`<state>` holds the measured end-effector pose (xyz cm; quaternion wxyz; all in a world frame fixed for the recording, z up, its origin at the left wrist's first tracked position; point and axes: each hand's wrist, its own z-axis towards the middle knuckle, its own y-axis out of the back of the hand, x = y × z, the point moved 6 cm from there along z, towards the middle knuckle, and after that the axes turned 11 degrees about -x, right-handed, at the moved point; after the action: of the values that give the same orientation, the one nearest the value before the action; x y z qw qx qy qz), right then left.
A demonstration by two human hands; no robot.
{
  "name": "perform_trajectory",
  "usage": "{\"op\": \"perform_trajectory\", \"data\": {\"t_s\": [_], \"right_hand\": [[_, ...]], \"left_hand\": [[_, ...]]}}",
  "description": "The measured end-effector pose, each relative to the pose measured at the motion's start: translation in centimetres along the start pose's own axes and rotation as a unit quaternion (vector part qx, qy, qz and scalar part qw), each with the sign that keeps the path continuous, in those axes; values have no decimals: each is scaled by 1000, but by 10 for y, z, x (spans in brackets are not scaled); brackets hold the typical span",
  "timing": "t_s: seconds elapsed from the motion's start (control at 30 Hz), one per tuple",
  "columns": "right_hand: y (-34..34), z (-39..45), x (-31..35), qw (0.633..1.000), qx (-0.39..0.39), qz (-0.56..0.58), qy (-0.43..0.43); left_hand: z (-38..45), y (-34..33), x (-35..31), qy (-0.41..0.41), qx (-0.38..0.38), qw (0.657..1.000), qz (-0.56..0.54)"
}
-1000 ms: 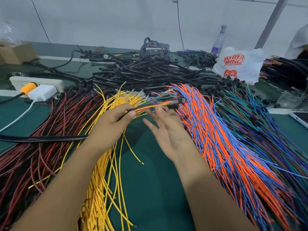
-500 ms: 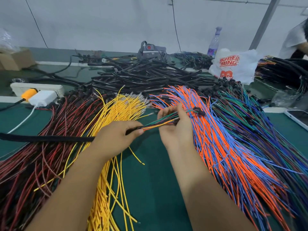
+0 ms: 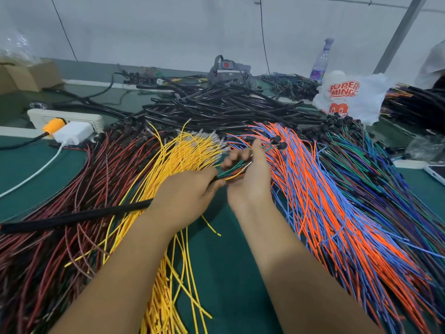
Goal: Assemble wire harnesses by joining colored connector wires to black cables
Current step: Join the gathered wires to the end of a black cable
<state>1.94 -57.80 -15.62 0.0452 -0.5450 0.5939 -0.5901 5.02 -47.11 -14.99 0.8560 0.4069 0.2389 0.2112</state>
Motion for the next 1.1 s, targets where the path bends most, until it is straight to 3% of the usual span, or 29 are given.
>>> {"op": "perform_trajectory", "data": {"t_s": [0.27,0.6,0.73,0.97,1.1], "right_hand": [[27,6,3,989,60,-128,36],[31,3,8,929,99,-352,63],[36,3,13,936,103,-329,71],[43,2,27,941,11,-282,186],[42,2,30,951,7,-256,173]], "left_hand": [[1,2,3,54,-18,995,-80],[-1,0,31,133,-30,987,-90],[-2,-1,31,140,-28,983,-115],[-4,4,30,150,-50,971,-180],[-3,4,30,147,-54,972,-173]]}}
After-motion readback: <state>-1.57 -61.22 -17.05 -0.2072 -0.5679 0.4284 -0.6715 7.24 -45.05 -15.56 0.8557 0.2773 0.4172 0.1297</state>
